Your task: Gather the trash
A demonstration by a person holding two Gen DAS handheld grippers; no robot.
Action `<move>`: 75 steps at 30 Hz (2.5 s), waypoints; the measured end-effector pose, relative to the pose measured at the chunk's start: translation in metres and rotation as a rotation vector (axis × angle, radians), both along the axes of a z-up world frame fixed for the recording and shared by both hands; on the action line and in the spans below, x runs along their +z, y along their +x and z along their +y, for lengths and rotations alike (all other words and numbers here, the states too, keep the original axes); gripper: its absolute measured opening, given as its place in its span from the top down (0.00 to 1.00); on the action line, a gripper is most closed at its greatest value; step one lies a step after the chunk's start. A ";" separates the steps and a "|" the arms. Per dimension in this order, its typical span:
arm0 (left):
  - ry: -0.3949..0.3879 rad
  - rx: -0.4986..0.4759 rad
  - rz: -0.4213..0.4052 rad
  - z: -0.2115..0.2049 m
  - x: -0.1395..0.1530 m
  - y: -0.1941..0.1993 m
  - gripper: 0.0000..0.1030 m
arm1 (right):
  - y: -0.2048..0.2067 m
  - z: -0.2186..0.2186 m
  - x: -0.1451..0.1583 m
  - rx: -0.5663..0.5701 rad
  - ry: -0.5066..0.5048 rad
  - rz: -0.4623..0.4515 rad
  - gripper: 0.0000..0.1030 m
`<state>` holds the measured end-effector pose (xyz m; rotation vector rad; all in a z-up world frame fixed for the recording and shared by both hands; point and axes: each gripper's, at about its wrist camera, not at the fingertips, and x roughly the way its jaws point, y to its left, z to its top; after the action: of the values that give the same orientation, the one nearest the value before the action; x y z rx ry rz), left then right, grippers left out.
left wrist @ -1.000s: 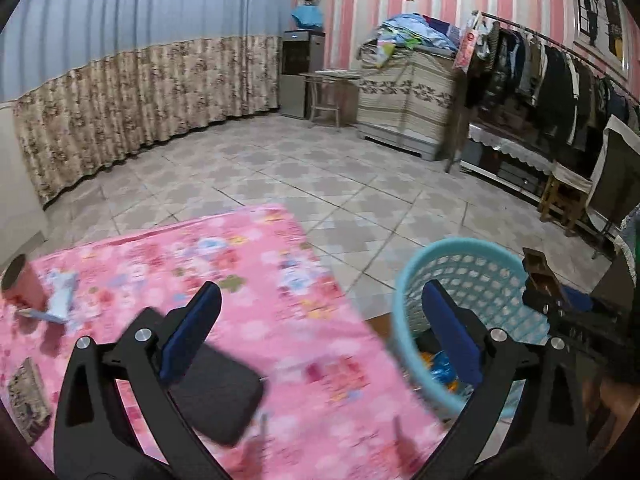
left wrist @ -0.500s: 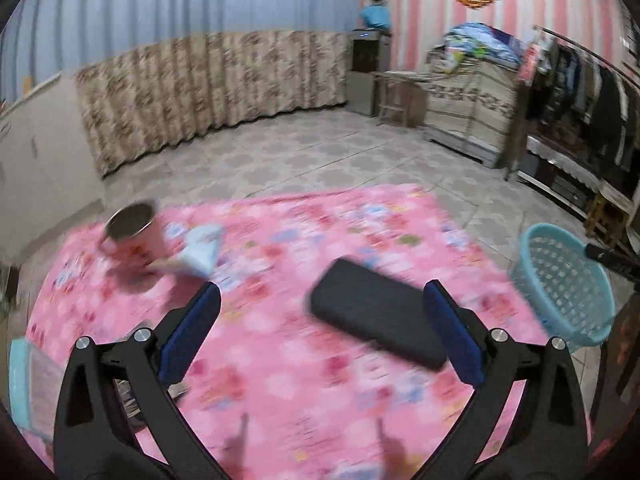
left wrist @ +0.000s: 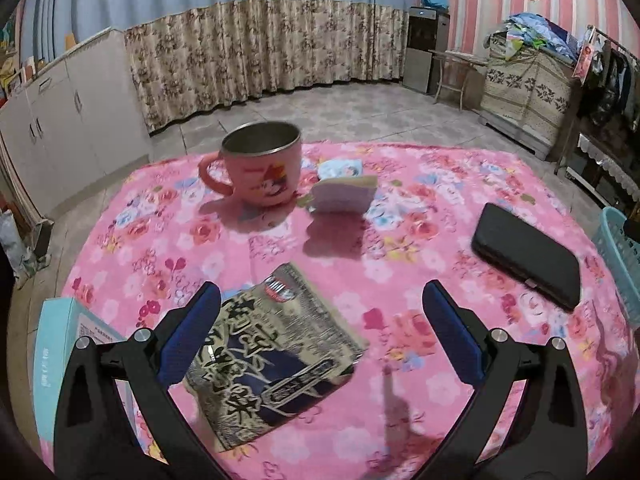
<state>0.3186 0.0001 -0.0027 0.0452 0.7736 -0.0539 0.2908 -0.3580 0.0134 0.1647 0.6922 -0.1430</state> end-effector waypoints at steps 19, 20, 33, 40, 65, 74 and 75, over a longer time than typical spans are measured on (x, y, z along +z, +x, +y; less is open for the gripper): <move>-0.030 -0.023 0.150 0.018 -0.045 0.020 0.27 | 0.031 0.080 -0.017 0.125 -0.051 0.057 0.09; -0.031 -0.024 0.148 0.019 -0.045 0.020 0.31 | 0.032 0.082 -0.018 0.129 -0.053 0.059 0.09; -0.110 -0.066 0.170 0.030 -0.038 0.025 1.00 | 0.035 0.111 -0.024 0.186 -0.082 0.073 0.09; -0.036 -0.017 0.115 0.041 -0.031 0.015 0.31 | 0.035 0.112 -0.024 0.195 -0.091 0.071 0.09; -0.107 -0.155 0.200 0.036 -0.040 0.020 1.00 | 0.038 0.122 -0.028 0.216 -0.108 0.082 0.09; -0.091 -0.174 0.192 0.033 -0.033 0.024 1.00 | 0.039 0.132 -0.028 0.226 -0.109 0.078 0.09; -0.092 -0.163 0.188 0.034 -0.031 0.025 1.00 | 0.039 0.131 -0.027 0.225 -0.109 0.076 0.09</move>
<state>0.3433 0.0340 -0.0335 0.0153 0.9536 -0.2514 0.3298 -0.2265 -0.0136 -0.0239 0.7713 0.0288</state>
